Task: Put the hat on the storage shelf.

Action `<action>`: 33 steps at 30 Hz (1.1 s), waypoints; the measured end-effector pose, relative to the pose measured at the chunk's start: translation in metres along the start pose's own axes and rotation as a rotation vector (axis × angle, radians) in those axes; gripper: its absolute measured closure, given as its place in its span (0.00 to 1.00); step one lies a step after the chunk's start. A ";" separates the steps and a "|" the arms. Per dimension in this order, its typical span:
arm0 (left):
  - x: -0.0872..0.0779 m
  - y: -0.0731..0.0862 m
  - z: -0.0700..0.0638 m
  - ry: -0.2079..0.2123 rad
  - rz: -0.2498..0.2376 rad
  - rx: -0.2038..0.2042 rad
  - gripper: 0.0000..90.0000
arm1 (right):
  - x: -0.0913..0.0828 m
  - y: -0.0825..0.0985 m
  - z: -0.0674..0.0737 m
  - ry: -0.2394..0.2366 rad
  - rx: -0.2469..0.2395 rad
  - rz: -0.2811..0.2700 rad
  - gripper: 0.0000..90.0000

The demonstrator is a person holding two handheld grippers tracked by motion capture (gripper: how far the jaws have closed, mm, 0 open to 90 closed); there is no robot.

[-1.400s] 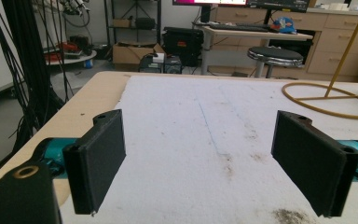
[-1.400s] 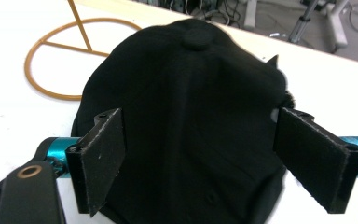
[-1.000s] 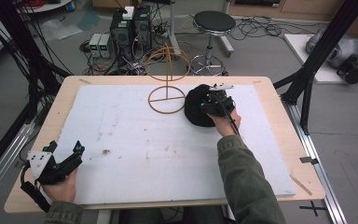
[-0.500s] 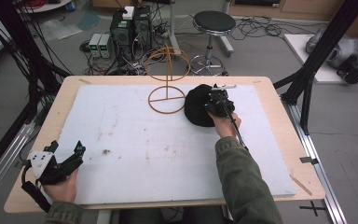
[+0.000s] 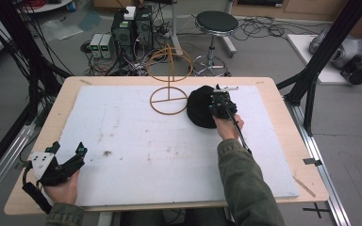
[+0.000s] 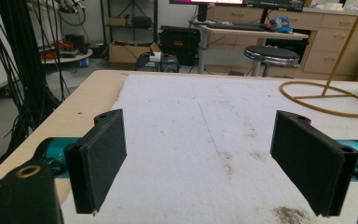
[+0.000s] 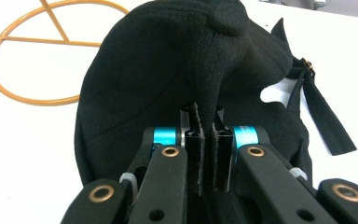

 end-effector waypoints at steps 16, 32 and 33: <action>0.001 -0.001 -0.004 0.050 0.004 0.015 0.22 | -0.026 0.001 -0.010 0.010 0.068 -0.094 0.98; 0.005 -0.001 -0.006 0.057 0.010 0.016 0.22 | -0.087 -0.004 -0.015 0.049 0.119 -0.422 0.97; 0.005 -0.001 -0.006 0.057 0.010 0.016 0.22 | -0.091 -0.005 -0.015 0.048 0.115 -0.442 0.97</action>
Point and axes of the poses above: each handheld gripper's, and its own axes: x roughly forward along the jaws, y roughly out of its underside, z roughly to its left, the point moved 2 cm from there along x, roughly forward along the jaws, and after that the axes turned 14 degrees about z, right-handed, at the moved point
